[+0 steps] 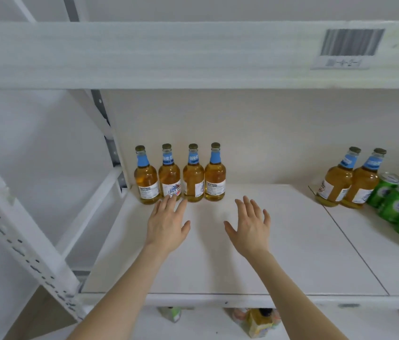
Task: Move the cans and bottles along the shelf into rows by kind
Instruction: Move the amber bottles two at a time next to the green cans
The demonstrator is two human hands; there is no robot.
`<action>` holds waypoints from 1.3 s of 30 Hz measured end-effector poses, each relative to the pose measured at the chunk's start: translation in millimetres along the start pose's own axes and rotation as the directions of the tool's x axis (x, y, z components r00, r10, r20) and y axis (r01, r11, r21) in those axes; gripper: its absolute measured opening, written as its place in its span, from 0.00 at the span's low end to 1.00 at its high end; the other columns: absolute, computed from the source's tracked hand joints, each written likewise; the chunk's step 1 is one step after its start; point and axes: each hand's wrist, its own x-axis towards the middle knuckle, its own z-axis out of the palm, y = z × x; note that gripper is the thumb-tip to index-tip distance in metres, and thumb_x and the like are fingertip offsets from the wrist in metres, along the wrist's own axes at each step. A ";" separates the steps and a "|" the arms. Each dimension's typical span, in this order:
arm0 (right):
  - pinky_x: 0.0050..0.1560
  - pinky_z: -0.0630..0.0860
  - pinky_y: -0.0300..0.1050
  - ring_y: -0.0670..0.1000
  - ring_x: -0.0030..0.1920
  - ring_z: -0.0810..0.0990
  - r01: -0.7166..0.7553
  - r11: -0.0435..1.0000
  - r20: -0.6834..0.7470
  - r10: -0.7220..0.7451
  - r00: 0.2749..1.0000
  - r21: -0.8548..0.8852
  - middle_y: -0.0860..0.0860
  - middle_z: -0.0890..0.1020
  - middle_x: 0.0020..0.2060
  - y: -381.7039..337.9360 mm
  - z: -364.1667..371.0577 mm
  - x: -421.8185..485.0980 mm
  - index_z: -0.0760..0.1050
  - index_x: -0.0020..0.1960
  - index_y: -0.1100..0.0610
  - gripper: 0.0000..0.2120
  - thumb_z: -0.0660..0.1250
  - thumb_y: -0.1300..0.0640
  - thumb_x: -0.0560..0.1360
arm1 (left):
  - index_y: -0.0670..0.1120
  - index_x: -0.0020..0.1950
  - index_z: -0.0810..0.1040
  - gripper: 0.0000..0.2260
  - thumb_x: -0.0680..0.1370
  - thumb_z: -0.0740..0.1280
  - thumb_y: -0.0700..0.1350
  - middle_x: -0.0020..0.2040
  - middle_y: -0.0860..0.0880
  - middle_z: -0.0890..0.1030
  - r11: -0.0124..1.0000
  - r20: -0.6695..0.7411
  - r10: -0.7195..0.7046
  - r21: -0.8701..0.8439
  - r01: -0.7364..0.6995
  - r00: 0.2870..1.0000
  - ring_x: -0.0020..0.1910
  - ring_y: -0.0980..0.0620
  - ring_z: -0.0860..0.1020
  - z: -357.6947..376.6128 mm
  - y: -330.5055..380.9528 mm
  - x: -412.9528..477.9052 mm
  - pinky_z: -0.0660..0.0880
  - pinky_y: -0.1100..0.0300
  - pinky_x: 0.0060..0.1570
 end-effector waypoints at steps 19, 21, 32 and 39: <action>0.67 0.68 0.54 0.57 0.72 0.68 -0.141 0.760 0.091 0.107 0.990 0.634 0.54 0.69 0.74 -11.5 54.2 138.9 0.56 0.78 0.54 0.43 0.74 0.44 0.72 | 0.48 0.81 0.43 0.46 0.75 0.73 0.49 0.80 0.49 0.58 0.525 0.136 -0.108 -0.833 0.173 0.985 0.78 0.50 0.59 89.3 -0.8 113.6 0.62 0.48 0.75; 0.66 0.70 0.49 0.56 0.71 0.70 -0.198 0.600 0.169 0.105 0.980 0.775 0.53 0.70 0.72 -7.9 60.1 151.7 0.57 0.78 0.53 0.43 0.76 0.47 0.71 | 0.49 0.81 0.42 0.46 0.76 0.73 0.50 0.81 0.49 0.55 0.461 0.163 -0.170 -0.858 0.225 0.972 0.78 0.49 0.57 99.5 3.1 122.1 0.61 0.47 0.75; 0.59 0.79 0.53 0.53 0.59 0.82 -0.240 0.231 0.274 -0.125 0.954 0.943 0.50 0.83 0.59 7.8 79.1 187.5 0.71 0.69 0.49 0.31 0.78 0.56 0.70 | 0.55 0.77 0.56 0.39 0.73 0.75 0.47 0.71 0.52 0.72 0.124 0.315 -0.311 -0.922 0.367 0.897 0.66 0.50 0.74 130.6 1.1 154.6 0.74 0.54 0.61; 0.51 0.79 0.46 0.52 0.57 0.83 -0.279 0.198 0.310 -0.151 0.939 0.940 0.49 0.84 0.58 20.4 69.3 179.8 0.74 0.65 0.48 0.28 0.78 0.59 0.69 | 0.57 0.70 0.64 0.38 0.66 0.81 0.50 0.63 0.55 0.76 0.116 0.359 -0.249 -0.911 0.396 0.900 0.58 0.53 0.76 123.0 -5.3 148.6 0.74 0.63 0.44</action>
